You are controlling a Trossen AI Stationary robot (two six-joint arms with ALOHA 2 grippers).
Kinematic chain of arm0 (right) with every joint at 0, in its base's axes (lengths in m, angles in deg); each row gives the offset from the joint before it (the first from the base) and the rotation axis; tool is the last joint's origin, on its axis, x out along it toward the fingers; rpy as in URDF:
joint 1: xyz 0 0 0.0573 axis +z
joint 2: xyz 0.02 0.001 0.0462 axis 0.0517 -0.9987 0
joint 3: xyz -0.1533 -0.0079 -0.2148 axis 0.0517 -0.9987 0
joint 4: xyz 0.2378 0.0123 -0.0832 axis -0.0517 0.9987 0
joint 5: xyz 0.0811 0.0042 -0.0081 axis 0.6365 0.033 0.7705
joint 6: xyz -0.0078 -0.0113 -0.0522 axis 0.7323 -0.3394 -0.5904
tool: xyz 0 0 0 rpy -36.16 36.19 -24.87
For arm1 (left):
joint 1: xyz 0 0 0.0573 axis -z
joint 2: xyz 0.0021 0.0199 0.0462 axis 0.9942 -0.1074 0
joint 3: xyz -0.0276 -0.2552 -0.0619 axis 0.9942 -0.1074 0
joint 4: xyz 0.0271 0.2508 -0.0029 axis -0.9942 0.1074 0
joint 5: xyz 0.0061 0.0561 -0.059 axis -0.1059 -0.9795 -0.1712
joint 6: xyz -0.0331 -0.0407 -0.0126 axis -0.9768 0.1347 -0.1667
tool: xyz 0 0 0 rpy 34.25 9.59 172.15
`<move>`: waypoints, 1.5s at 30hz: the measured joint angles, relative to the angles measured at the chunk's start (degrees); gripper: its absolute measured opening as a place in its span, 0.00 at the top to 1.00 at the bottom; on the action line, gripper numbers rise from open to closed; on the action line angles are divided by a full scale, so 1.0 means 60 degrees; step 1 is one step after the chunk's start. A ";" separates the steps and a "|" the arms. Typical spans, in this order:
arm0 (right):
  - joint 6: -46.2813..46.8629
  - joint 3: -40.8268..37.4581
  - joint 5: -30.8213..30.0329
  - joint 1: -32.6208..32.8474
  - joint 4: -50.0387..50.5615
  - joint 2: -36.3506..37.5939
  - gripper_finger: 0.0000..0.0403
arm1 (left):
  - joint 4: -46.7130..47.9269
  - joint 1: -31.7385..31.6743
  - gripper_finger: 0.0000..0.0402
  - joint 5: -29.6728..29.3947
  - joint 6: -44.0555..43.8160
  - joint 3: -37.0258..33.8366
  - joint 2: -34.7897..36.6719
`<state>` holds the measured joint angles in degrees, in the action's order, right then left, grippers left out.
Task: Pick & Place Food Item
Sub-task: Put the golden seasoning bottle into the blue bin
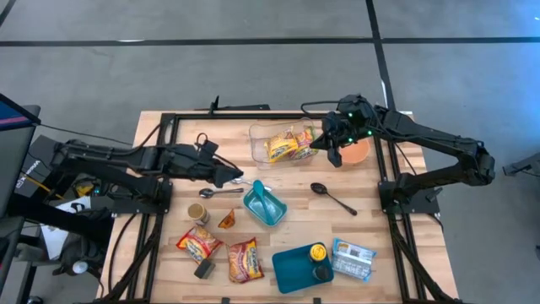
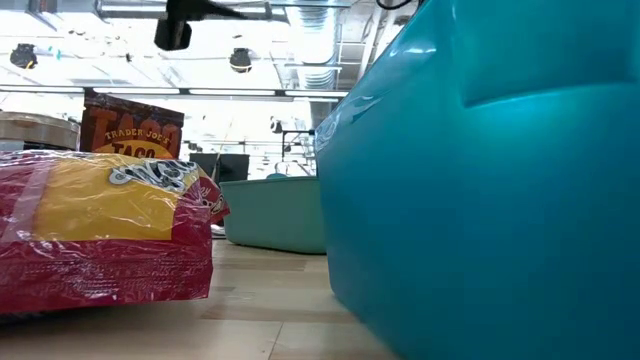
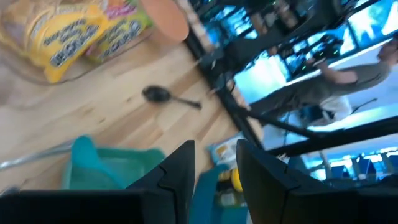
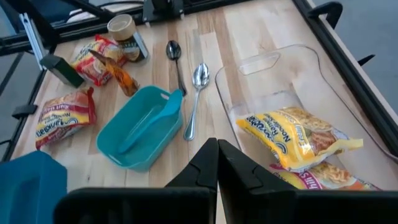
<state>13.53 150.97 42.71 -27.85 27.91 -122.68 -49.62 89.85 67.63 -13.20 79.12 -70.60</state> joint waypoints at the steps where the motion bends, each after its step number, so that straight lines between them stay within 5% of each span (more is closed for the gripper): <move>1: -0.0060 0.0000 0.0004 0.0000 0.0018 0.0000 1.00 | -0.0141 0.0094 0.72 -0.0170 0.0005 0.0000 -0.0003; 15: -0.0216 0.0000 0.0056 0.0000 -0.0040 0.0000 1.00 | -0.1064 0.1185 0.72 -0.1091 -0.0002 -0.0004 -0.0892; 24: -0.0190 -0.0001 0.0056 0.0012 -0.0041 0.0000 1.00 | 0.0778 0.1200 0.75 -0.0899 -0.0577 -0.0007 -0.0383; 33: -0.0118 -0.0004 0.0056 -0.0004 -0.0109 0.0000 1.00 | 0.3349 0.1196 0.94 0.0270 -0.0365 0.0000 0.0706; 45: 0.0179 -0.0004 -0.0124 0.0004 -0.0210 0.0000 1.00 | 0.5545 0.1203 1.00 0.0920 0.4418 0.0000 0.2110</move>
<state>14.60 150.94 41.96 -27.83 26.65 -122.68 -16.35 97.07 73.15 13.31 79.12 -57.94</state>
